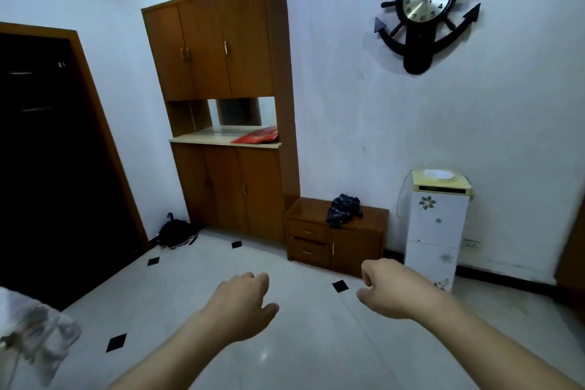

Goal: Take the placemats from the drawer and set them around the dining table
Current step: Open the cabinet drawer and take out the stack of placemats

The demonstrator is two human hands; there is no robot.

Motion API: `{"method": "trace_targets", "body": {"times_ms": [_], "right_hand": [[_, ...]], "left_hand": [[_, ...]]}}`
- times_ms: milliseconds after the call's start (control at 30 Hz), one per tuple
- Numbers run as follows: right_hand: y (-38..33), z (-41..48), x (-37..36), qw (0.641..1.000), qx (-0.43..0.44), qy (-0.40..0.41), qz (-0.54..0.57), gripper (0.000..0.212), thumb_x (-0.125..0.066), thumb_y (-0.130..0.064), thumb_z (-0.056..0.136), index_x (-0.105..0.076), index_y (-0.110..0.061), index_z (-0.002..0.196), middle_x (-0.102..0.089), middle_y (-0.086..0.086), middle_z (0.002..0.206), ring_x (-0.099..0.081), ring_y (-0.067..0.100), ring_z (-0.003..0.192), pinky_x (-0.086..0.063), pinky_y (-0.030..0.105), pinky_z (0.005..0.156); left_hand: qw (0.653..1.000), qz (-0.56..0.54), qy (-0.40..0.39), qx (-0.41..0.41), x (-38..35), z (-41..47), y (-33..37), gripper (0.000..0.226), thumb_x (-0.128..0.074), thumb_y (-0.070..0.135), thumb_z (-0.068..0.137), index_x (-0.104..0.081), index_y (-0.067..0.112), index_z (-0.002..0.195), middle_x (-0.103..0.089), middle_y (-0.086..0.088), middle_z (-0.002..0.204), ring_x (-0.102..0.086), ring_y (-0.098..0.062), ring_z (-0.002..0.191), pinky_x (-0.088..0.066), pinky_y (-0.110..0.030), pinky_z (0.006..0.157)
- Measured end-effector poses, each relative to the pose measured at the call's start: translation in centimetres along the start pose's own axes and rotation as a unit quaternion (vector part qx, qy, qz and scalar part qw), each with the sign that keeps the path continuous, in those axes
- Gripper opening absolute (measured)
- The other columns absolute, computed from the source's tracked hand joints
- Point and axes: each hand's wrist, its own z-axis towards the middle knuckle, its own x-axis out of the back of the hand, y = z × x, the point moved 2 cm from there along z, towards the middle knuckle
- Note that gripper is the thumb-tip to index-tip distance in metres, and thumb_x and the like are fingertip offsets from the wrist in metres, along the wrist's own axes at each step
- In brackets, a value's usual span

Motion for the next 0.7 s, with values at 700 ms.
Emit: {"method": "trace_targets", "body": {"times_ms": [700], "right_hand": [[7.5,41.3,1.8,0.998,-0.019,-0.057,0.027,0.014,-0.055,-0.036,0.088,-0.053,-0.022,0.086,-0.055,-0.005,0.084,-0.049,0.01,0.067,-0.037,0.023,0.054]], "left_hand": [[1.0,-0.003,-0.025,-0.005,-3.3,41.9,-7.2,0.04,-0.047,0.056,0.089,-0.05,0.022,0.11,-0.057,-0.001,0.108,-0.054,-0.022,0.095,-0.046,-0.035,0.08]]}}
